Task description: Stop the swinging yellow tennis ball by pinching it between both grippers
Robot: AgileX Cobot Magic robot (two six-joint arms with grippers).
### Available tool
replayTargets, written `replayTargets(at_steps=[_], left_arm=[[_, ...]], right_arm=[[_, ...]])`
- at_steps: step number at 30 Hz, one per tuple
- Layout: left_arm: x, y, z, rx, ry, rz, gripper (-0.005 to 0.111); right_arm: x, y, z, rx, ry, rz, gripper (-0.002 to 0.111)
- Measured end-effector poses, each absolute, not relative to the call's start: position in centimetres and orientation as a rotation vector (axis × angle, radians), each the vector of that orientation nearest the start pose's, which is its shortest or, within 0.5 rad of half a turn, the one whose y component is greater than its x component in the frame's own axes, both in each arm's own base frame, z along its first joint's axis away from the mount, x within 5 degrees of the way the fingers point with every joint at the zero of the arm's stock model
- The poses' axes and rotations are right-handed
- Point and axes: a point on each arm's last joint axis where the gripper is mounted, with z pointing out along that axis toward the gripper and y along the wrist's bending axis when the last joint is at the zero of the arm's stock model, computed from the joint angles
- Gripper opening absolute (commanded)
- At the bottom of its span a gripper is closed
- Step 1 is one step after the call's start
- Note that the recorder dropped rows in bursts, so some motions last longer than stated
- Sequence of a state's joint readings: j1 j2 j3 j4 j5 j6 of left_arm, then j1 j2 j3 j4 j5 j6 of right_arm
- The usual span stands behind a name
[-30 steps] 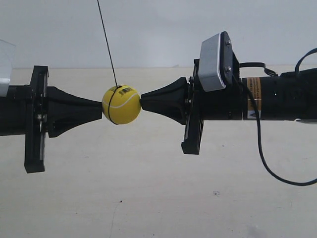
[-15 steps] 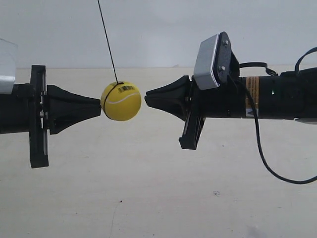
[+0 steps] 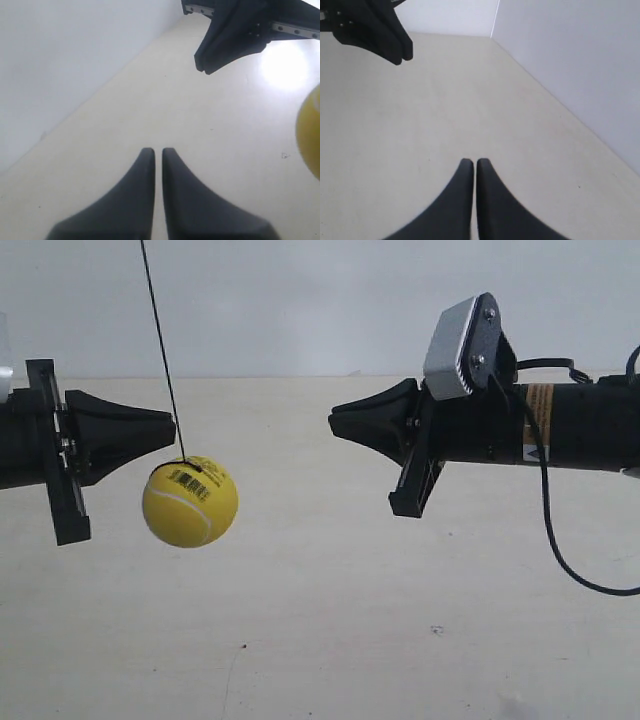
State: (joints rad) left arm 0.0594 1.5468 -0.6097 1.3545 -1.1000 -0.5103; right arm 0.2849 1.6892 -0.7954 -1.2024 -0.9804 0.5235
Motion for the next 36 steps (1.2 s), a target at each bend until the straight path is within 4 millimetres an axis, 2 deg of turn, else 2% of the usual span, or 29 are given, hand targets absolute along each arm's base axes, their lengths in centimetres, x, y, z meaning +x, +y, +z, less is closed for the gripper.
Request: replayTargets(at_steps=[15,23,36], left_arm=[[25.6,-6.4,21.5,1.082,1.442,-0.627,0.005],[25.2,-6.6,21.9,1.088,1.396,-0.674,0.005],[24.8,-6.8,21.5,1.149,1.408,-0.701,0.005]], right_arm=[[27.6,16.0,22.3,-1.188,1.301,0.827,0.000],[27.8,16.3,23.4,-1.222,1.262,0.887,0.000],[27.2,16.5,23.4,-1.258,1.255,0.957,0.000]])
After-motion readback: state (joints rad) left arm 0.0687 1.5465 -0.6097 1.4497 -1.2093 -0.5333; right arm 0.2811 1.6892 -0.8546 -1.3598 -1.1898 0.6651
